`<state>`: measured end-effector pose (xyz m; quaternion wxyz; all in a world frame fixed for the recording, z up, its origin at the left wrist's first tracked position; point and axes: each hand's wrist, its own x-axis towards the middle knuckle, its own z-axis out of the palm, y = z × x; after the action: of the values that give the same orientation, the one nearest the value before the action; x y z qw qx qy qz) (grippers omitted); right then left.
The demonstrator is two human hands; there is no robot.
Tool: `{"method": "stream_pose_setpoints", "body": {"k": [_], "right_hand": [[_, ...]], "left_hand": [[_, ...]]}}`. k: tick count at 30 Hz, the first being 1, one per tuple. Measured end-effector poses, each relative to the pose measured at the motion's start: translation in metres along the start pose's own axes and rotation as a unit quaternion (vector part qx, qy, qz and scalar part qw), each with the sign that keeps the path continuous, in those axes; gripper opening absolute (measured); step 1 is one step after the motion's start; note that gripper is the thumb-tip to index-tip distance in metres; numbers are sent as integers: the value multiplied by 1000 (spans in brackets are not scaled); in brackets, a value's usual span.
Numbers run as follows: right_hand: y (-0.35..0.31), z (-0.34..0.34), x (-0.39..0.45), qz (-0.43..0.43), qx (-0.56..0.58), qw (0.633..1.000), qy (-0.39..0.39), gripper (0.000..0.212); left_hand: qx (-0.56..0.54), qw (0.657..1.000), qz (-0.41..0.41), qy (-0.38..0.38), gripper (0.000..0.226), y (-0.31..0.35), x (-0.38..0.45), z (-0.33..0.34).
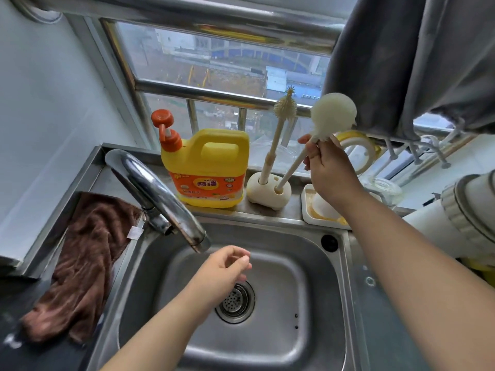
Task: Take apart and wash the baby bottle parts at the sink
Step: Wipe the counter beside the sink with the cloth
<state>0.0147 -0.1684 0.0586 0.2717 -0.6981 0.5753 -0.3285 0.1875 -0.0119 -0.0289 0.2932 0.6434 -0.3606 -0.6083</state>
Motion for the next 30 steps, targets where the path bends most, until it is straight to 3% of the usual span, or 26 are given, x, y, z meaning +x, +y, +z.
{"method": "stream_pose_setpoints", "body": {"k": [6, 15, 21, 26, 30], "right_hand": [[18, 20, 6, 27, -29, 998, -57, 32], [26, 35, 8, 51, -22, 998, -16, 22], [23, 26, -15, 107, 19, 992, -63, 42], [21, -4, -57, 115, -15, 988, -99, 31], [47, -38, -122, 141, -128, 967, -167, 16]], "left_hand": [[44, 998, 49, 18, 11, 9, 7, 2], [81, 994, 67, 29, 11, 15, 8, 4], [94, 992, 81, 10, 10, 26, 8, 15], [137, 985, 106, -19, 11, 26, 12, 32], [192, 972, 125, -52, 13, 17, 10, 59]]}}
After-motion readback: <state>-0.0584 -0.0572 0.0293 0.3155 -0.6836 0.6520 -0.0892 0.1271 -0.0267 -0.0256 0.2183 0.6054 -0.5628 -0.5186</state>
